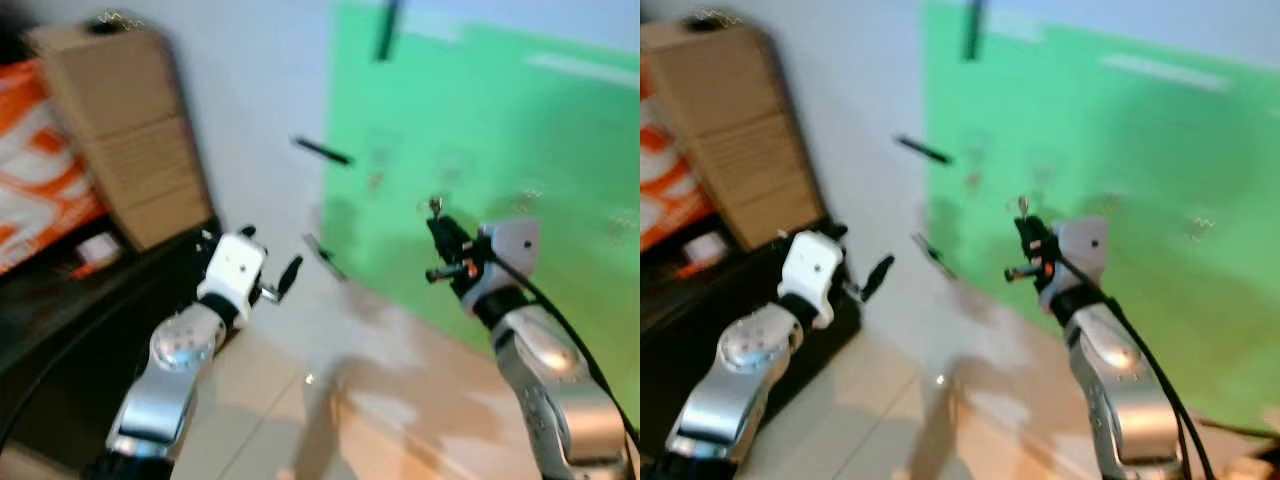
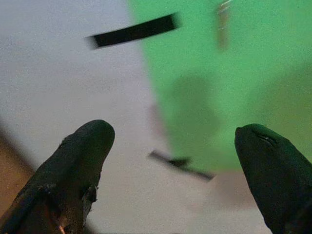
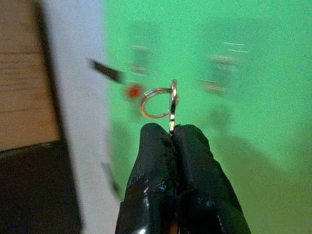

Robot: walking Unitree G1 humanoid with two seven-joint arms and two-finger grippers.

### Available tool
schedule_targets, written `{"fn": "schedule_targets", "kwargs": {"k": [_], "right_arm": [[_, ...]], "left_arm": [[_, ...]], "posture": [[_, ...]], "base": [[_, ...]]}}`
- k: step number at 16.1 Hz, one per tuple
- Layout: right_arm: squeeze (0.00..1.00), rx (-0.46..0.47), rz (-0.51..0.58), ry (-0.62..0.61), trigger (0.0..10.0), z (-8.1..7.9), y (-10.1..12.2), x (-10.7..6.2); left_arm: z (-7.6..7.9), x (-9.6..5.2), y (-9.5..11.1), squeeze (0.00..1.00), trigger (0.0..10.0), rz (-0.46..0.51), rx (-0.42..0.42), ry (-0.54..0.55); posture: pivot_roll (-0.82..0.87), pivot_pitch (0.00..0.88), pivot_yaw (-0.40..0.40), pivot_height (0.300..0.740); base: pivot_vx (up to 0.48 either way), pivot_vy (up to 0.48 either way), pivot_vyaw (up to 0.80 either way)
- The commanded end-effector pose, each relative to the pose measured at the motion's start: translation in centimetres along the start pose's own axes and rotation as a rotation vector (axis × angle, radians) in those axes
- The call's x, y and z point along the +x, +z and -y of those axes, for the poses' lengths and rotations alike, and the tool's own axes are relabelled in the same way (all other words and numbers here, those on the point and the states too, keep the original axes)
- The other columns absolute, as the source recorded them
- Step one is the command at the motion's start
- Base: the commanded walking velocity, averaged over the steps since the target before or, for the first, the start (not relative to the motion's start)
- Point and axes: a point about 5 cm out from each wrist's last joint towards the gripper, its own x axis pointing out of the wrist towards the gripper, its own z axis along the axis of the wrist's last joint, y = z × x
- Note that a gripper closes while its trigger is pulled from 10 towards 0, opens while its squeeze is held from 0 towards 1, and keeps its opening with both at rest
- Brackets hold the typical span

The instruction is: Hang keys on a hook

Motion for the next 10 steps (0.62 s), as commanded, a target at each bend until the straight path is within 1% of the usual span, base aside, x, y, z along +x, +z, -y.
{"fn": "schedule_targets", "kwargs": {"k": [1, 6, 10], "right_arm": [[0.0, 0.001, 0.035, -0.003, 10.0, 0.22, 0.67, -0.03], [0.0, 0.014, 0.053, 0.032, 10.0, -0.2, 1.03, 0.1], [0.0, 0.015, 0.066, 0.045, 10.0, -0.36, 1.32, 0.35]], "left_arm": [[0.71, 0.39, 0.58, 0.0, 10.0, 0.021, 0.013, -0.037], [0.87, 0.17, 0.65, 0.0, 10.0, 0.031, 0.014, -0.083], [1.53, -0.04, 0.91, 0.0, 10.0, 0.047, 0.003, -0.158]], "posture": [[-0.05, 0.0, 0.004, 0.74], [-0.04, 0.0, 0.0, 0.74], [-0.04, 0.0, -0.001, 0.74]], "base": [[0.0, 0.0, 0.0], [0.0, 0.0, 0.0], [0.0, 0.0, 0.0]]}}
